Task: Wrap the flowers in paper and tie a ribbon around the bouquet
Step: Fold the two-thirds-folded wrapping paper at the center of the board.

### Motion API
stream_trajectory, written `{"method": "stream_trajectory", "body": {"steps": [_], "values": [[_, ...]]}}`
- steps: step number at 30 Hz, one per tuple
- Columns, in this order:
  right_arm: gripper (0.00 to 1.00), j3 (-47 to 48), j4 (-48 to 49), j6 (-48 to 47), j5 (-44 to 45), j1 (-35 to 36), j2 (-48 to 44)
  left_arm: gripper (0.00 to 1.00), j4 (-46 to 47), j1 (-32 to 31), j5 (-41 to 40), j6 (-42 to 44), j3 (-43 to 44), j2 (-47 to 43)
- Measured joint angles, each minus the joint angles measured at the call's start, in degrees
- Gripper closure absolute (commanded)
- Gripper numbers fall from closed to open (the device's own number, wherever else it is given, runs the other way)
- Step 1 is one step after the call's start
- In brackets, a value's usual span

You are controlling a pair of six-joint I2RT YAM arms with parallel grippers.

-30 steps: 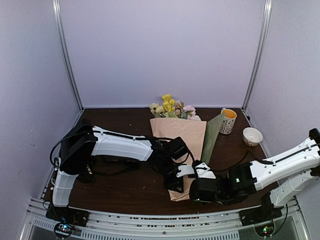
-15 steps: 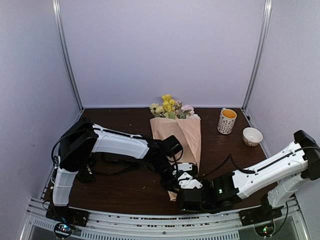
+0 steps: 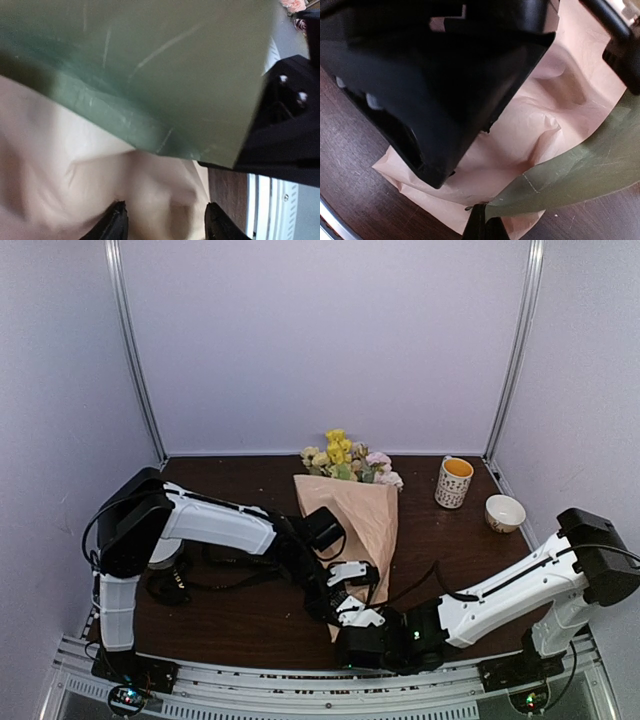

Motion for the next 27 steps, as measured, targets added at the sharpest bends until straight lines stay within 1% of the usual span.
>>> {"method": "stream_trajectory", "body": {"steps": [5,9,15,20,24,27], "values": [[1.0,0.5,2.3,0.0,0.1,-0.1,0.0,0.44,-1.0,1.1,0.2,0.1,-2.0,-3.5],[1.0,0.6,3.3,0.0,-0.5,-0.4,0.0,0.46,-1.2,1.6,0.7,0.0,-3.7,-5.2],[1.0,1.3,5.8,-0.1,-0.8,-0.8,0.0,0.48,-1.6,4.1,2.4,0.5,-8.5,-9.7],[1.0,2.0,6.9,-0.7,-1.0,-0.9,0.0,0.48,-3.6,4.6,2.6,2.2,-9.0,-11.5],[1.0,2.0,7.0,-1.1,-1.6,-0.9,0.0,0.53,-4.4,4.8,0.9,2.7,-9.4,-11.6],[1.0,2.0,6.8,-1.3,-2.1,-1.1,0.2,0.61,-3.9,5.1,-1.2,2.8,-11.4,-12.5]]}}
